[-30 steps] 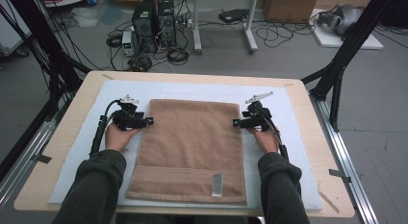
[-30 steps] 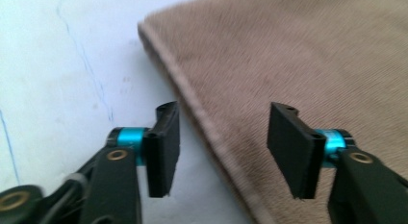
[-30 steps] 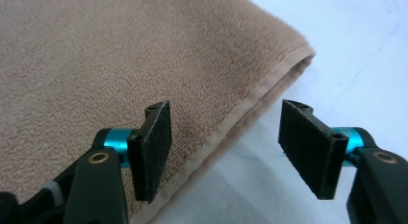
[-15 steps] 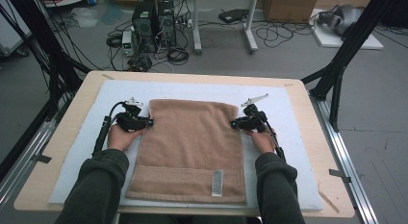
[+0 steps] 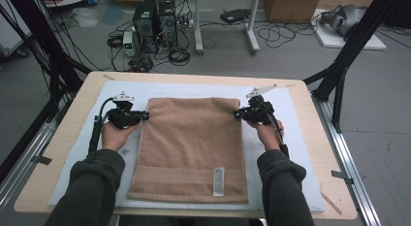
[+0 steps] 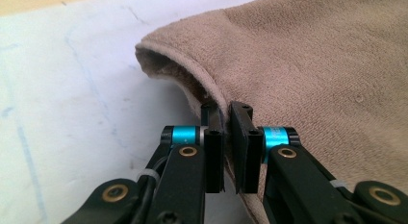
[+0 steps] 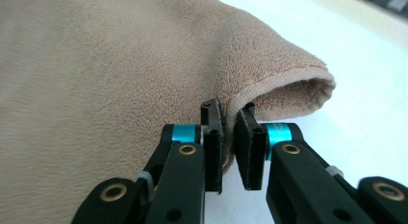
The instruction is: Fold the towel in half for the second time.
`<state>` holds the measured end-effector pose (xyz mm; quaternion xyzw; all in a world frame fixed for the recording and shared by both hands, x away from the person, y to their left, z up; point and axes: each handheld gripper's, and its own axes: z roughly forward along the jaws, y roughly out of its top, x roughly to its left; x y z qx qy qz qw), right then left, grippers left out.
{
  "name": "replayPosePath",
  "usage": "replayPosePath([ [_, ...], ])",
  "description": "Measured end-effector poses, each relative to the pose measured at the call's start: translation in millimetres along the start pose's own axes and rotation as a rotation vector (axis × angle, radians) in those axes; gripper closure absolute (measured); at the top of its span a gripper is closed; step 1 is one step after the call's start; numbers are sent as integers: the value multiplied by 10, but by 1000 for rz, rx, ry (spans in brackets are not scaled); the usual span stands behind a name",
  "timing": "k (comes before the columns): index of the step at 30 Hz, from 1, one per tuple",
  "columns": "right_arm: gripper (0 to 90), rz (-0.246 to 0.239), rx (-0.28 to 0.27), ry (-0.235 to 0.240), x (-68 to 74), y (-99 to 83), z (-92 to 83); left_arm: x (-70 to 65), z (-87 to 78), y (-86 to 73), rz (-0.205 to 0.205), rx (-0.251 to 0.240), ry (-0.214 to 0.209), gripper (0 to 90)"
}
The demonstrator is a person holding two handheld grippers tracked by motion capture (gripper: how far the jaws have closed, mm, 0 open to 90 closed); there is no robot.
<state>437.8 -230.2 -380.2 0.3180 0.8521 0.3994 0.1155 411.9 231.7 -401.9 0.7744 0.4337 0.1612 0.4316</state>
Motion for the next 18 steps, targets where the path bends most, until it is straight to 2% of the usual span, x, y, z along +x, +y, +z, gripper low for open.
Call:
replayPosePath([
  [2,830,-24,-19,1,44,80,-98,-18,-113,19,11,-24,-4,841],
  [4,830,-18,-46,31,83,117,-223,-48,-228,28,26,-44,-19,840],
  [8,829,-17,-47,74,199,73,-416,-169,-446,-4,61,-91,-50,840],
  [9,829,-23,-50,84,236,38,-459,-200,-485,-37,67,-85,-60,840],
  [11,829,-19,-41,113,314,-55,-523,-255,-555,-140,78,-73,-87,840],
  [14,828,-10,-35,152,431,-262,-548,-316,-617,-370,62,-38,-139,839],
  [16,828,-7,-13,179,497,-411,-517,-386,-655,-533,64,-30,-157,839],
  [18,828,3,8,196,566,-567,-478,-450,-693,-684,81,-13,-165,839],
])
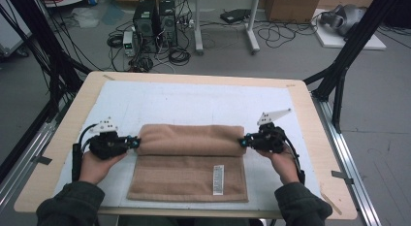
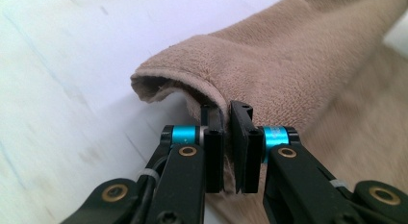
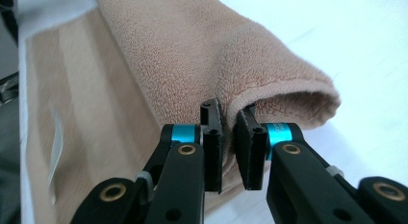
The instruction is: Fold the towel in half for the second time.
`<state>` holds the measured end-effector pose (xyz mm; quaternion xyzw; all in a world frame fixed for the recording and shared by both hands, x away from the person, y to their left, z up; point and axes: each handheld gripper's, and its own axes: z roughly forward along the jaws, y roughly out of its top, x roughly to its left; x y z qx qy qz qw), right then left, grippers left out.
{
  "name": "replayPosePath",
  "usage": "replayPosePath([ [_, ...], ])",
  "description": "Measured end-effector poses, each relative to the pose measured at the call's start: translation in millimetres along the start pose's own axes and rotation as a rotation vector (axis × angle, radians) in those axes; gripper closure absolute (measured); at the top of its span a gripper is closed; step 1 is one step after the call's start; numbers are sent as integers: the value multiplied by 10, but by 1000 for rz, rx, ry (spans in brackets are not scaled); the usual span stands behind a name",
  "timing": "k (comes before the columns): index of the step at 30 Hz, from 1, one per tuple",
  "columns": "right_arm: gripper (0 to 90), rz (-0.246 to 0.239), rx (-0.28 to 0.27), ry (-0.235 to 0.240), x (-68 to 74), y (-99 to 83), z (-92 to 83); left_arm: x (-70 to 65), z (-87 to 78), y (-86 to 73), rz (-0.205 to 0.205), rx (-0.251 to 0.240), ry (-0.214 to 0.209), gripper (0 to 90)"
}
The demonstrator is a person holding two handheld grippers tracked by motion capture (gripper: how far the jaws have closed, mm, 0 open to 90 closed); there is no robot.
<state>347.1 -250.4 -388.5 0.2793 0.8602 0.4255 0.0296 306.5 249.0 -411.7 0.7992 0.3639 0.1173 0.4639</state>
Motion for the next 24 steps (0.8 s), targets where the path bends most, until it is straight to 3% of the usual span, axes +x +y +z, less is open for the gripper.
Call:
replayPosePath([
  [2,828,8,24,13,44,-161,67,-37,-7,-124,5,20,-6,838],
  [5,821,10,59,23,63,-344,193,-36,17,-246,-29,28,-22,832],
  [8,782,26,36,22,48,-386,205,-19,23,-279,-46,30,-20,797],
  [14,456,21,61,-70,24,-268,49,18,-78,-192,-27,37,22,576],
  [19,378,17,36,-107,-50,-87,-57,100,-93,13,-25,31,43,482],
  [24,355,31,26,-110,-178,149,115,247,116,261,-33,48,75,446],
])
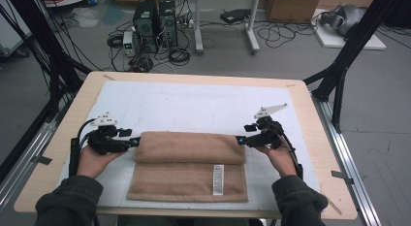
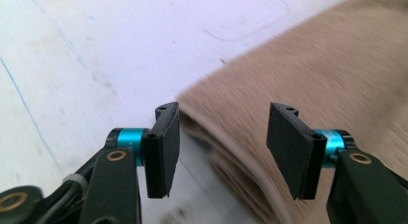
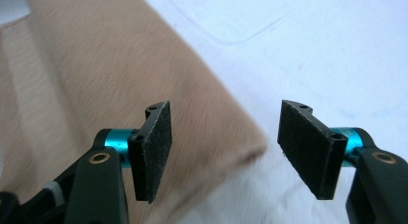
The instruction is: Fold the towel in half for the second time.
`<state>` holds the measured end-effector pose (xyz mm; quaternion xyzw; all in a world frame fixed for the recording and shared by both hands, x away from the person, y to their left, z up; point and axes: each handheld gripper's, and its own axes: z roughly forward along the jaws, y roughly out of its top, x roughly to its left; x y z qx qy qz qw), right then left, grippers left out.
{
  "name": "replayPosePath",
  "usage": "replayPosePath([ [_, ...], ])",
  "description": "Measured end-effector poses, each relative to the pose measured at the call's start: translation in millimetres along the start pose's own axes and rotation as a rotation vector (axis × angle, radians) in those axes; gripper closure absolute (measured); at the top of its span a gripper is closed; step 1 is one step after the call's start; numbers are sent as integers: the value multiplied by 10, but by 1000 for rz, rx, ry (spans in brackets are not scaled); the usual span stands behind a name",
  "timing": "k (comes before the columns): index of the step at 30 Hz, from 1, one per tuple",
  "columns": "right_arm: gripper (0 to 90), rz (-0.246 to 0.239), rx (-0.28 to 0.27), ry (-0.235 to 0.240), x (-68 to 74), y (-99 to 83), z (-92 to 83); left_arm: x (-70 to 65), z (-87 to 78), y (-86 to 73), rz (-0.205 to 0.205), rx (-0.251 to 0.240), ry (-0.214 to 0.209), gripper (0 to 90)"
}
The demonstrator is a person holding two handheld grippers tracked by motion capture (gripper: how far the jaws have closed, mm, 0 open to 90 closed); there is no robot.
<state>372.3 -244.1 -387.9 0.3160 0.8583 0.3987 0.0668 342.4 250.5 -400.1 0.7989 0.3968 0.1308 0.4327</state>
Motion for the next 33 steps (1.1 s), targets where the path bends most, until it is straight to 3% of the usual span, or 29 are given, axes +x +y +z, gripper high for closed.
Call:
replayPosePath([
  [2,345,10,16,8,-46,64,121,60,148,53,-12,27,19,433],
  [5,332,33,67,28,-111,63,321,155,358,27,-66,80,7,436],
  [7,354,74,115,75,-163,23,441,186,468,-20,-90,120,-41,482],
  [9,519,112,133,167,-197,-29,512,160,515,-53,-60,140,-68,646],
  [11,719,100,108,238,-188,-62,494,135,494,-58,-38,123,-84,824],
  [13,778,77,105,247,-156,-61,453,113,449,-47,-27,118,-83,849],
  [18,812,5,49,202,-15,11,237,1,145,30,10,25,-63,859],
  [23,813,-85,-24,175,237,59,-111,-209,-296,23,46,-82,-90,860],
  [27,799,-175,-55,187,584,-50,-381,-463,-629,-165,98,-108,-137,859],
  [29,710,-205,-58,209,754,-157,-482,-581,-770,-310,119,-112,-153,827],
  [31,646,-210,-82,203,846,-251,-580,-617,-870,-403,120,-111,-153,689],
  [33,604,-196,-89,184,869,-299,-642,-616,-909,-444,107,-113,-146,648],
])
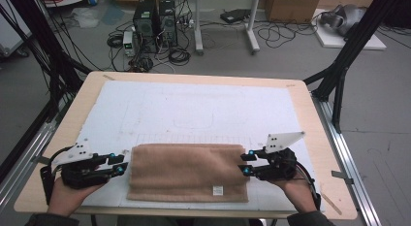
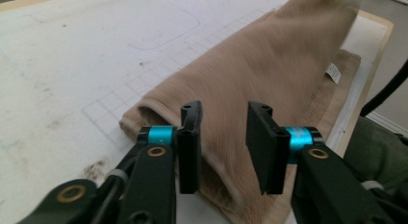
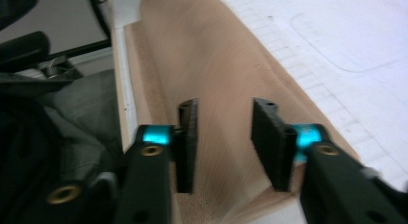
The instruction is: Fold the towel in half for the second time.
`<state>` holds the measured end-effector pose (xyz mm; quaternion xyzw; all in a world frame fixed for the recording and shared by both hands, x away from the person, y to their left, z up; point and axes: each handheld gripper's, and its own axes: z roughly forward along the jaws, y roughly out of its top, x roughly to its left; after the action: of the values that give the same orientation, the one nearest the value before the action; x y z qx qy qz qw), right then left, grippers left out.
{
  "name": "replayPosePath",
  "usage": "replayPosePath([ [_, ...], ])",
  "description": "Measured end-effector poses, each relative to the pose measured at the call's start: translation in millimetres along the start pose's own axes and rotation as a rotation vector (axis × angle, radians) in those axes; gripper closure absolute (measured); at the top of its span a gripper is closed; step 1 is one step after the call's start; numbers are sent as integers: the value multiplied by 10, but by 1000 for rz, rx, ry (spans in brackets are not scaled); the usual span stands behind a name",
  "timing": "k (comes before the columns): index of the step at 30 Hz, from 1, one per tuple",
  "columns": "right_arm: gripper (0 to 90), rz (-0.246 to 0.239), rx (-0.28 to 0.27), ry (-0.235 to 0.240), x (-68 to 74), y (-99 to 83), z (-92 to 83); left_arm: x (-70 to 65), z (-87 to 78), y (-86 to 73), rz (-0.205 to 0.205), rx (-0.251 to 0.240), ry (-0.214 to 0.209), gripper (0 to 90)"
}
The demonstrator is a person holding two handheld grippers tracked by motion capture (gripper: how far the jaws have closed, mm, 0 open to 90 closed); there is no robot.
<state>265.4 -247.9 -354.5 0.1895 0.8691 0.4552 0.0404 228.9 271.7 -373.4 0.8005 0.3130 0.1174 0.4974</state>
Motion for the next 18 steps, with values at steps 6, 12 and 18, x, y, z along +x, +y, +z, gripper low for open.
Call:
replayPosePath([
  [6,537,0,83,-25,-84,-124,209,34,241,-56,2,37,14,595],
  [12,599,-3,174,-12,-108,-328,565,-4,641,-200,5,141,-40,678],
  [18,841,-9,182,10,-79,-427,729,-84,800,-293,58,207,-25,850],
])
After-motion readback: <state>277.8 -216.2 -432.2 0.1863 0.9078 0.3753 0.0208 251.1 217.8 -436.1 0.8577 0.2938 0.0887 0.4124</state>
